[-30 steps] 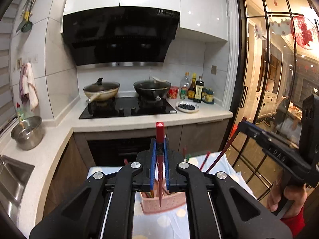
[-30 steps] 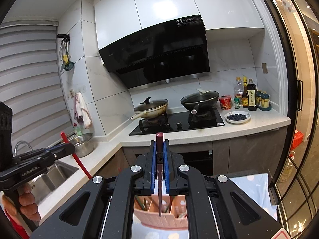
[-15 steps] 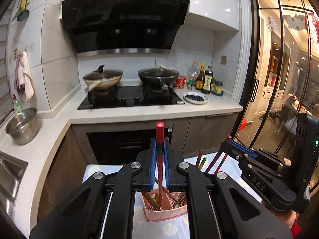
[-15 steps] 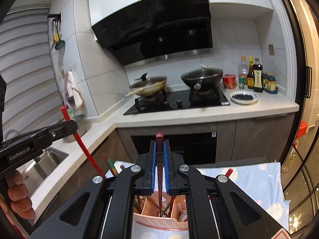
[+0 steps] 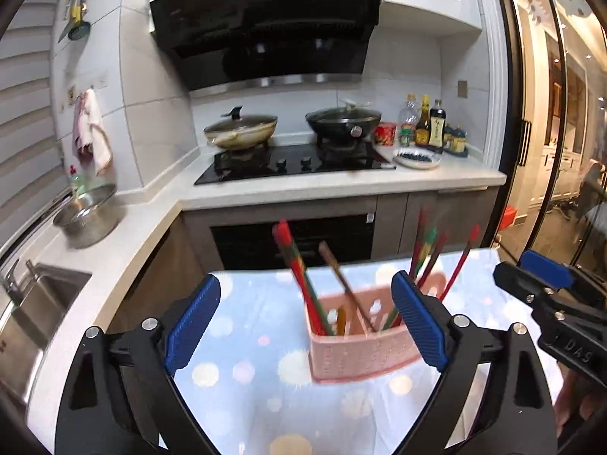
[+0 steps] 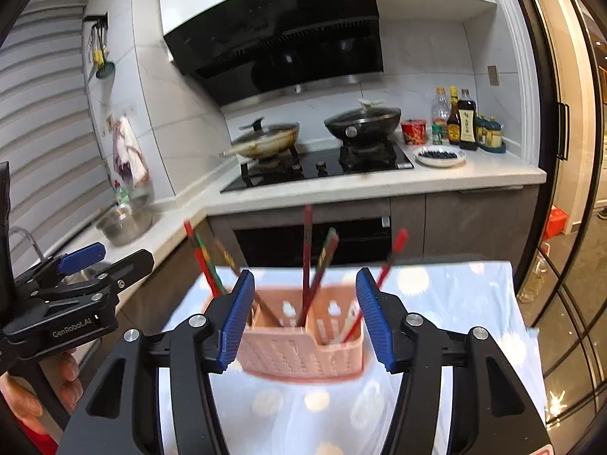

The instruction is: Organize utensils

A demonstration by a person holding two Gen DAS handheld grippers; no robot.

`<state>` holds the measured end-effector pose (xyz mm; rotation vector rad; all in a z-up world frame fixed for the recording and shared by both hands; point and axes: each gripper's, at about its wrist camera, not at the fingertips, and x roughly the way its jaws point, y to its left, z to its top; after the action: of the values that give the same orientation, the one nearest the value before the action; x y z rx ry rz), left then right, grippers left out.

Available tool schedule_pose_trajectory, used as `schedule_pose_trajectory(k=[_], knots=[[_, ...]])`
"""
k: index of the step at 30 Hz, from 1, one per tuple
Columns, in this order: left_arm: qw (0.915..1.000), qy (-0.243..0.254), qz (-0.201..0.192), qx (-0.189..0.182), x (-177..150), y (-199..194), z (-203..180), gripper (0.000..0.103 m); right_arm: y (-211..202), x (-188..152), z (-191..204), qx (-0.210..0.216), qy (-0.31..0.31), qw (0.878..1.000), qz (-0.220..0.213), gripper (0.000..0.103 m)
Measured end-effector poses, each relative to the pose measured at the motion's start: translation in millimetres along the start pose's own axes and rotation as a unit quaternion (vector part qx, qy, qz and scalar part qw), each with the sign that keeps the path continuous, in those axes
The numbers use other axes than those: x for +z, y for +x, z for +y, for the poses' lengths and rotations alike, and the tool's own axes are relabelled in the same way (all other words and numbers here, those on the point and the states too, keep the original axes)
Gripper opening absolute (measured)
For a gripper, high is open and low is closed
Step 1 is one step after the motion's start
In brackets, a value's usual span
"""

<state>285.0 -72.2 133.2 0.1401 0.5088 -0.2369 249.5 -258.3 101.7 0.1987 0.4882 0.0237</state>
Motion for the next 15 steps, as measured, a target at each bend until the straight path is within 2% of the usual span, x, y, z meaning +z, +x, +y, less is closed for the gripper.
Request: schedule_pose_trajectory(k=[3, 7, 9, 15], knots=[[0.9994, -0.009, 0.031, 0.011, -28.9, 2.9, -2.2, 0.090, -6.0, -27.7, -0.5, -0.005, 0.003, 1.000, 0.022, 0.058], [0.9970, -0.029, 0.071, 0.007, -65.8, 3.1, -4.2, 0.093, -16.1, -60.1, 3.0, -0.025, -0.006, 0.999, 0.037, 0.065], [0.9962, -0.026, 0.082, 0.013, -80.4, 1.3, -8.3, 0.095, -20.7, -74.0, 6.3, -0.036, -0.009, 0.998, 0.041, 0.072], [0.9943, -0.017, 0.104, 0.018, -117.3, -5.8, -21.4, 0.096, -31.0, -106.8, 16.6, -0.071, -0.043, 0.995, 0.058, 0.074]])
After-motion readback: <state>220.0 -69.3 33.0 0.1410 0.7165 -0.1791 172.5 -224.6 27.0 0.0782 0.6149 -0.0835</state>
